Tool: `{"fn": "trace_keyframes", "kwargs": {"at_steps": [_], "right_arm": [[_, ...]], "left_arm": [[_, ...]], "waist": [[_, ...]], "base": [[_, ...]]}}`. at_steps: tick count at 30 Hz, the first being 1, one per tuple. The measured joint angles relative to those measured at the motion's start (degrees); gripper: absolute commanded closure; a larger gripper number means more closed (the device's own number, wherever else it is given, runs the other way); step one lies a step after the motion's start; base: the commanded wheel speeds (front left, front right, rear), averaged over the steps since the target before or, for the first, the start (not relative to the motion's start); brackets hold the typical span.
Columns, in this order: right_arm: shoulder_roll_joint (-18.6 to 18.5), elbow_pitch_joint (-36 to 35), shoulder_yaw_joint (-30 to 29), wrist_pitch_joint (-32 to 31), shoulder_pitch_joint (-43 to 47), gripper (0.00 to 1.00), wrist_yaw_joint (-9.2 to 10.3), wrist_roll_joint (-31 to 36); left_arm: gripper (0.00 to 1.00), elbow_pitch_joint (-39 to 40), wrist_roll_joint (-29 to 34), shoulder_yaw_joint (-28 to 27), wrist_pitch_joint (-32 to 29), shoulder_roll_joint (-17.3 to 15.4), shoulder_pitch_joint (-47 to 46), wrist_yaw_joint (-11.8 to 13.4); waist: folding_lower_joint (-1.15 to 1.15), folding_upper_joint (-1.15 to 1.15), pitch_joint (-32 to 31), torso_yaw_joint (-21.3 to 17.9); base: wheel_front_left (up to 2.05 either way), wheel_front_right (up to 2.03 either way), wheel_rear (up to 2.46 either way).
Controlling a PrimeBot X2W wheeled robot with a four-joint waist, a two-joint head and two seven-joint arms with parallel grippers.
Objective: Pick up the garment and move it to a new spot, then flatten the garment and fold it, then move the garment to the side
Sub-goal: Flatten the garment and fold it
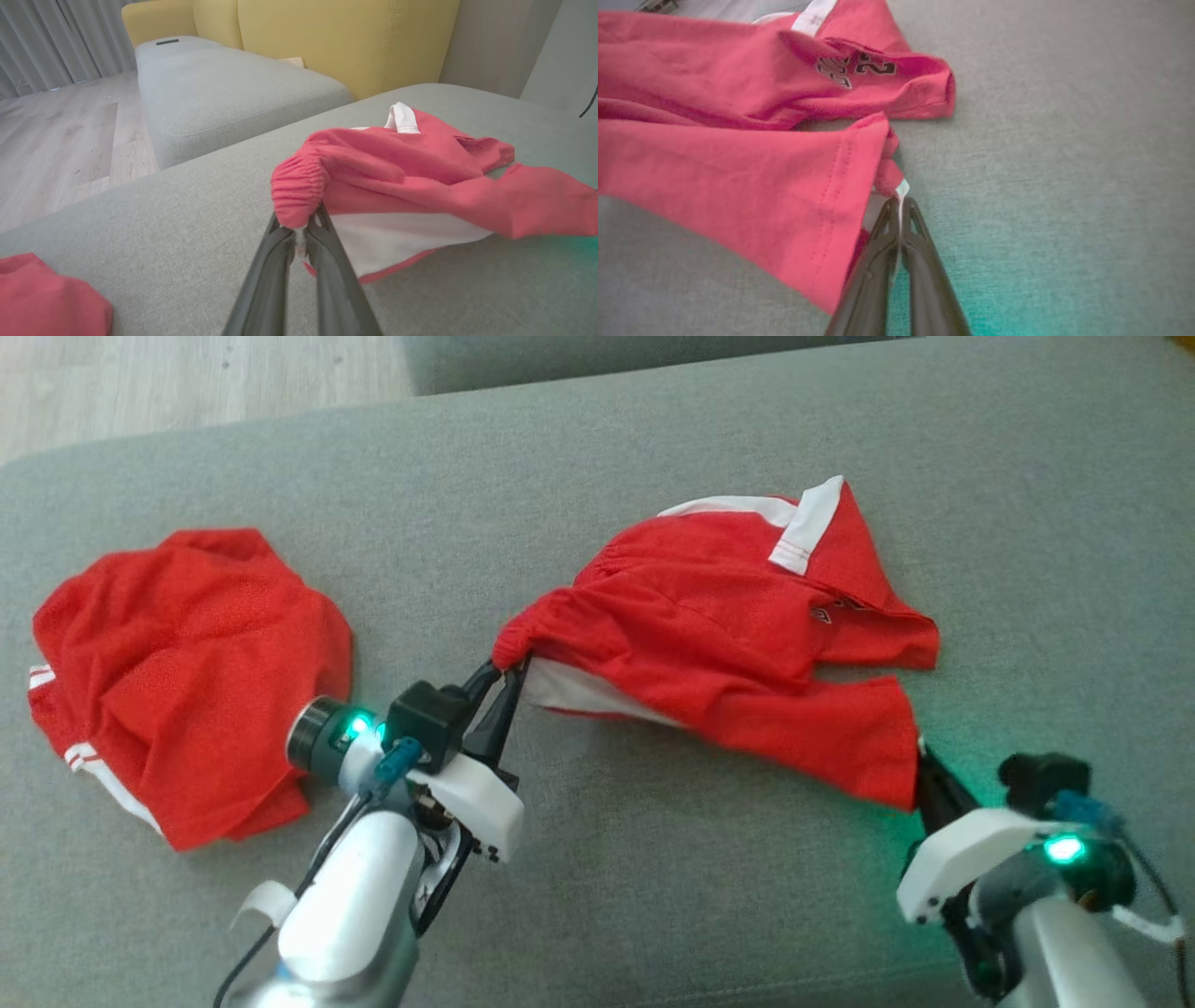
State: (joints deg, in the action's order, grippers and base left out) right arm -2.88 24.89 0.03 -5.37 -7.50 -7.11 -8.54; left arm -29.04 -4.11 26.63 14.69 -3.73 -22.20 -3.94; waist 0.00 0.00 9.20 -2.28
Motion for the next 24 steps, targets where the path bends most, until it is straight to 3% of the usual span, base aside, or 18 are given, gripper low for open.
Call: {"fn": "trace_keyframes", "kwargs": {"at_steps": [13, 19, 24], "right_arm": [[0.0, -16.1, -3.8, -13.6, -0.8, 1.0, 0.01, -15.8], [0.0, -21.4, -4.2, -20.0, -6.9, 1.0, 0.01, -19.1], [-0.7, -22.0, 0.4, -22.8, -15.4, 1.0, 0.01, -17.4]], "left_arm": [[1.0, 8.5, 0.5, -3.3, 0.0, -0.6, 0.0, 0.9], [1.0, 9.6, 1.0, -3.6, 0.0, -2.1, -2.4, 0.0], [1.0, 9.5, 1.0, -4.8, 0.0, -3.3, -8.2, -0.7]], "waist": [[0.0, 0.0, -4.0, -0.5], [0.0, 0.0, -6.2, -0.3], [0.0, 0.0, -8.0, -0.5]], "base": [[0.0, 0.0, 0.0], [0.0, 0.0, 0.0], [0.0, 0.0, 0.0]]}}
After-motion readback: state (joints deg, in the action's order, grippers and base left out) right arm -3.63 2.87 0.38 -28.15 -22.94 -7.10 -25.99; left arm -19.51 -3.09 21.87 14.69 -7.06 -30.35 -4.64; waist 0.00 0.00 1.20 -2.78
